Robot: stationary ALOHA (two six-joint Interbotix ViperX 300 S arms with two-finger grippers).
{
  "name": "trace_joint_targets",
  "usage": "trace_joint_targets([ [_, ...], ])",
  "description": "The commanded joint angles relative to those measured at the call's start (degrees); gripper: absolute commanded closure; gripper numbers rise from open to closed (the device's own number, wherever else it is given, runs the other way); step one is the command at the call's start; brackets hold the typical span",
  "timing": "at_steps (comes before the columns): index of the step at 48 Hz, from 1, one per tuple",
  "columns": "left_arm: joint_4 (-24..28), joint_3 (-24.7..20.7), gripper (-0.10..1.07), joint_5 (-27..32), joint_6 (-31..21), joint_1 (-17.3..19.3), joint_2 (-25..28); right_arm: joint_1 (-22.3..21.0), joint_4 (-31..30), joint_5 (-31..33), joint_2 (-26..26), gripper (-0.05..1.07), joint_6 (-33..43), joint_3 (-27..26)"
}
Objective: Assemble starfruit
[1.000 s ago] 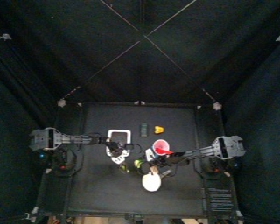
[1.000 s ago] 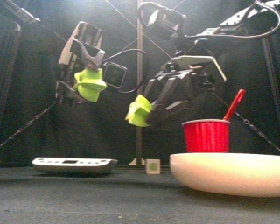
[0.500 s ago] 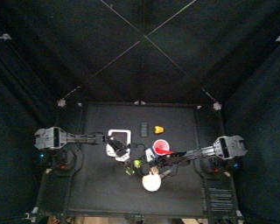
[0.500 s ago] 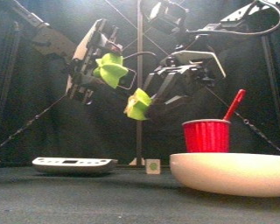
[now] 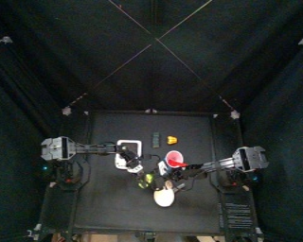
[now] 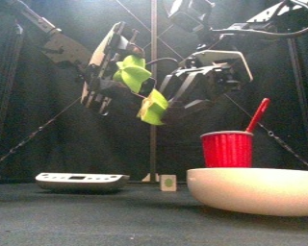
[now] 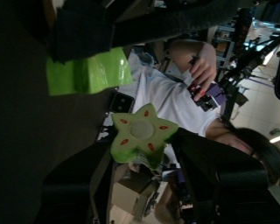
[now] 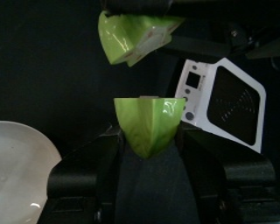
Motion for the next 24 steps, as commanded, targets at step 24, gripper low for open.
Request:
trace_joint_targets([
  [24,-1.41,-1.58,0.44,2.55,0.26,-0.35,0.62,-0.44,0.88,-3.52,-2.37,0.24,0.26,-0.44],
])
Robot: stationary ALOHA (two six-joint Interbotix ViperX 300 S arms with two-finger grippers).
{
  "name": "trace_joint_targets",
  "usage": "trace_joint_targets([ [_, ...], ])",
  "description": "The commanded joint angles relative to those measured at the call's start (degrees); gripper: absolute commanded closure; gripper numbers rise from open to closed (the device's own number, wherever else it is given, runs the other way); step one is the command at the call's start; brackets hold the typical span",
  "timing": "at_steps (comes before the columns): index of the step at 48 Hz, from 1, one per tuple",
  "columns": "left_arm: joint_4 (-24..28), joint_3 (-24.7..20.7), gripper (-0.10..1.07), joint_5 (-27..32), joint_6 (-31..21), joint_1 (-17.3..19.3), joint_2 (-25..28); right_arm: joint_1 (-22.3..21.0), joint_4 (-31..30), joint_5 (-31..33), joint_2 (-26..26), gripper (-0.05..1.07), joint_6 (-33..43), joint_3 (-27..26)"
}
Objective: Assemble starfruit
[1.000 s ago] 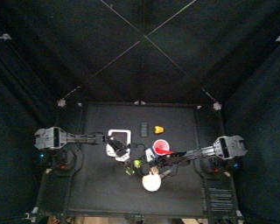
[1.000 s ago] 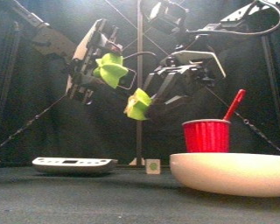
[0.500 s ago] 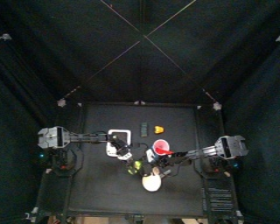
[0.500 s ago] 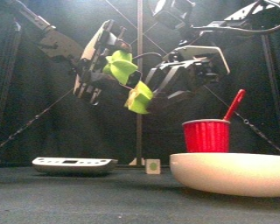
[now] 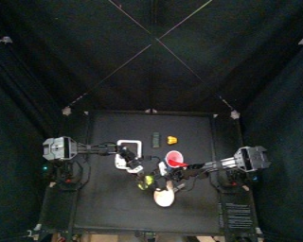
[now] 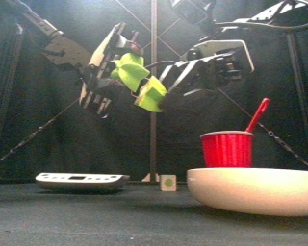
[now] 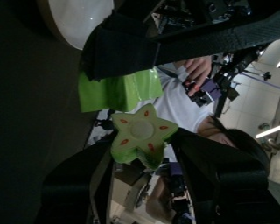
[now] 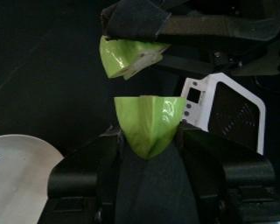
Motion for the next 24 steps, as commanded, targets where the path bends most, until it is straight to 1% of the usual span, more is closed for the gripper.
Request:
trace_joint_targets([
  [1,-0.53,-1.58,0.44,0.26,0.26,-0.18,-0.44,-0.26,0.26,-0.35,-1.49,0.24,0.18,-0.79],
  [14,-0.53,-2.11,0.44,0.44,0.26,-0.18,1.32,-0.26,0.18,-0.35,-1.49,0.24,0.0,-0.7],
  [24,-0.26,-2.2,0.44,0.7,0.18,-0.18,1.58,-0.26,-0.53,-0.35,-1.49,0.24,-0.18,-0.35],
])
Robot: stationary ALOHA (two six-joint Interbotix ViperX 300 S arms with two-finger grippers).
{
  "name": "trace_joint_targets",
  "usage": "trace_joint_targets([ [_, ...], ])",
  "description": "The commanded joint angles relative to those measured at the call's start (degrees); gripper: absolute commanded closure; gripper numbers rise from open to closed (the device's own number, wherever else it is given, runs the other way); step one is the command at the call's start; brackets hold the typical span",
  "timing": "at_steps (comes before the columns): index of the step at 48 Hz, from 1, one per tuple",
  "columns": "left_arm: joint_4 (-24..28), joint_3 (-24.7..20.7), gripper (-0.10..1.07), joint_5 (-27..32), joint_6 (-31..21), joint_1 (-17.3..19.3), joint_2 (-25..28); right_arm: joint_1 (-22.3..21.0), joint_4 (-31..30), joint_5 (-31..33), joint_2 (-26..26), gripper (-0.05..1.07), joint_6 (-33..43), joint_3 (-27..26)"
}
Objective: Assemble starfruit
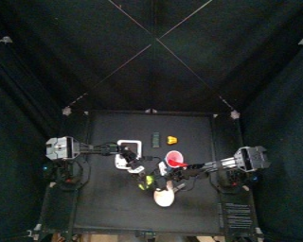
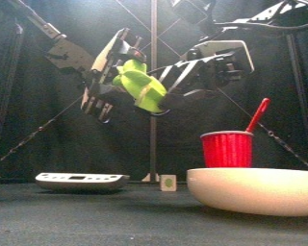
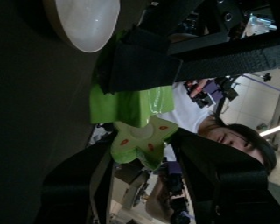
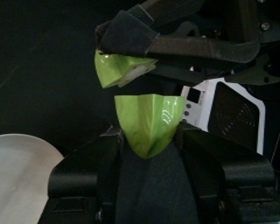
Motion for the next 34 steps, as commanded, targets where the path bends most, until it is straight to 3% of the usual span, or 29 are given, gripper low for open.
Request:
trace_joint_targets([
  [1,-0.09,-1.41,0.44,0.35,0.18,0.0,-0.44,-0.18,-0.09,-0.44,-1.49,0.24,-0.09,-0.35],
  [34,1.76,-1.41,0.44,0.35,0.0,0.35,0.26,0.44,-0.79,-0.44,-1.49,0.24,-0.09,-0.88],
])
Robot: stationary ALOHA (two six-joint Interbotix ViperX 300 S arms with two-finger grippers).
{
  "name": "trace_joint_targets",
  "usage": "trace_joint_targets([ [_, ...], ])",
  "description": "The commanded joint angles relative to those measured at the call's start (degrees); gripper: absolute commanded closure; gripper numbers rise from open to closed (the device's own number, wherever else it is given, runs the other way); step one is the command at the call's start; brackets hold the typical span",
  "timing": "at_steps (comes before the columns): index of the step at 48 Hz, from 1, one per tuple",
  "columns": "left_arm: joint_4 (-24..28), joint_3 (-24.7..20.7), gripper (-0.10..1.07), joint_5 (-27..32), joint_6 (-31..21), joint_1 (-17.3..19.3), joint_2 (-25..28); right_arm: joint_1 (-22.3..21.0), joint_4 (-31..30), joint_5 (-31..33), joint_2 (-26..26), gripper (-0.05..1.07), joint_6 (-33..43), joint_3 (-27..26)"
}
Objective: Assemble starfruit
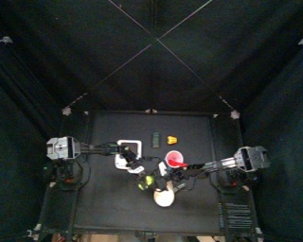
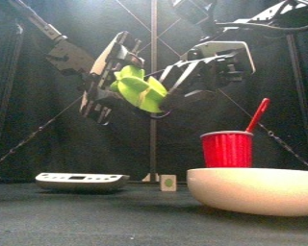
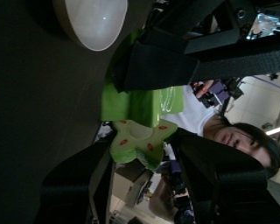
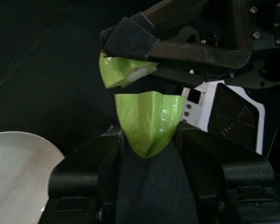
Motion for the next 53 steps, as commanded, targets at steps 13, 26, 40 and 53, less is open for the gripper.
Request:
trace_joint_targets([
  [13,0.0,-1.41,0.44,0.26,0.09,0.18,-0.35,0.18,0.0,-0.44,-1.14,0.24,-0.09,-0.97],
  [26,0.26,-1.41,0.44,0.26,0.0,0.18,-0.35,0.44,-0.09,-1.32,0.0,0.24,-0.26,-1.49],
  [40,0.62,-1.49,0.44,0.26,0.0,0.26,-0.18,0.53,-0.18,-1.41,0.35,0.24,-0.35,-2.02],
  [53,0.79,-1.49,0.44,0.26,0.09,0.35,-0.09,1.32,-0.97,-1.41,0.44,0.24,-0.35,-2.55],
])
